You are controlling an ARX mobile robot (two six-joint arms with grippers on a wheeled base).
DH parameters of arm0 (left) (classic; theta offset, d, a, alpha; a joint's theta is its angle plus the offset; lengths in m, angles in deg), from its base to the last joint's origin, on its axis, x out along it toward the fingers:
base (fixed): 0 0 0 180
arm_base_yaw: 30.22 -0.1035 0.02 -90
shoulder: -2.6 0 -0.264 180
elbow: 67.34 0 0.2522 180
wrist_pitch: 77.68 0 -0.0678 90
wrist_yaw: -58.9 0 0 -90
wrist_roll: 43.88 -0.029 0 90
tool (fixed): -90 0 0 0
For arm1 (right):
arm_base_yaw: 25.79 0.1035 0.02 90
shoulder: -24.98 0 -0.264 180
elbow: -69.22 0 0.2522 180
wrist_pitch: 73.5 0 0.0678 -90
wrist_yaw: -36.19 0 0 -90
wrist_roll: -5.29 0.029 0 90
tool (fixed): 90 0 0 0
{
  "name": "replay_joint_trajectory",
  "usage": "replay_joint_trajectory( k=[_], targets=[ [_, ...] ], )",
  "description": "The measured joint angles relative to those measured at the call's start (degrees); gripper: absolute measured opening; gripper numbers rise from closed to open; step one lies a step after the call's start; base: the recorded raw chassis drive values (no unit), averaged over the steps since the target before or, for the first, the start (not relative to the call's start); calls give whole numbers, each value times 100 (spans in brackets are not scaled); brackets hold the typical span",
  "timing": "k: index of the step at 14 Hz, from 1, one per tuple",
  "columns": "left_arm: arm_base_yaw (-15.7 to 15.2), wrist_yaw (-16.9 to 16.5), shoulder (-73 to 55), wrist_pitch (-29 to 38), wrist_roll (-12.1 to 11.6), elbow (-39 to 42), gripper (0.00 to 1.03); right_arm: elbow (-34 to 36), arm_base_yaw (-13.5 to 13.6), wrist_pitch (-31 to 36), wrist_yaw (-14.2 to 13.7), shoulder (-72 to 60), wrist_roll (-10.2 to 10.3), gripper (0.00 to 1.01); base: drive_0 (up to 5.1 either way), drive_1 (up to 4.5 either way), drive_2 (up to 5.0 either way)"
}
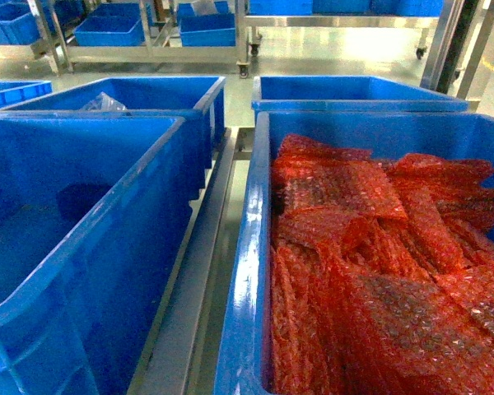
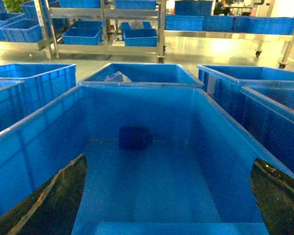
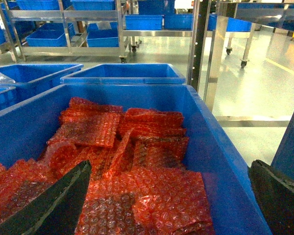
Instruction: Pick blue part to blue bin on bottom shelf
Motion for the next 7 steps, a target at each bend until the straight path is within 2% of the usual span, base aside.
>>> replay_joint_trajectory(
  k=[7],
  targets=[
    [0, 0, 0, 0, 0, 0, 98, 0, 0, 0, 0, 0, 0, 98, 0, 0, 0]
  ],
)
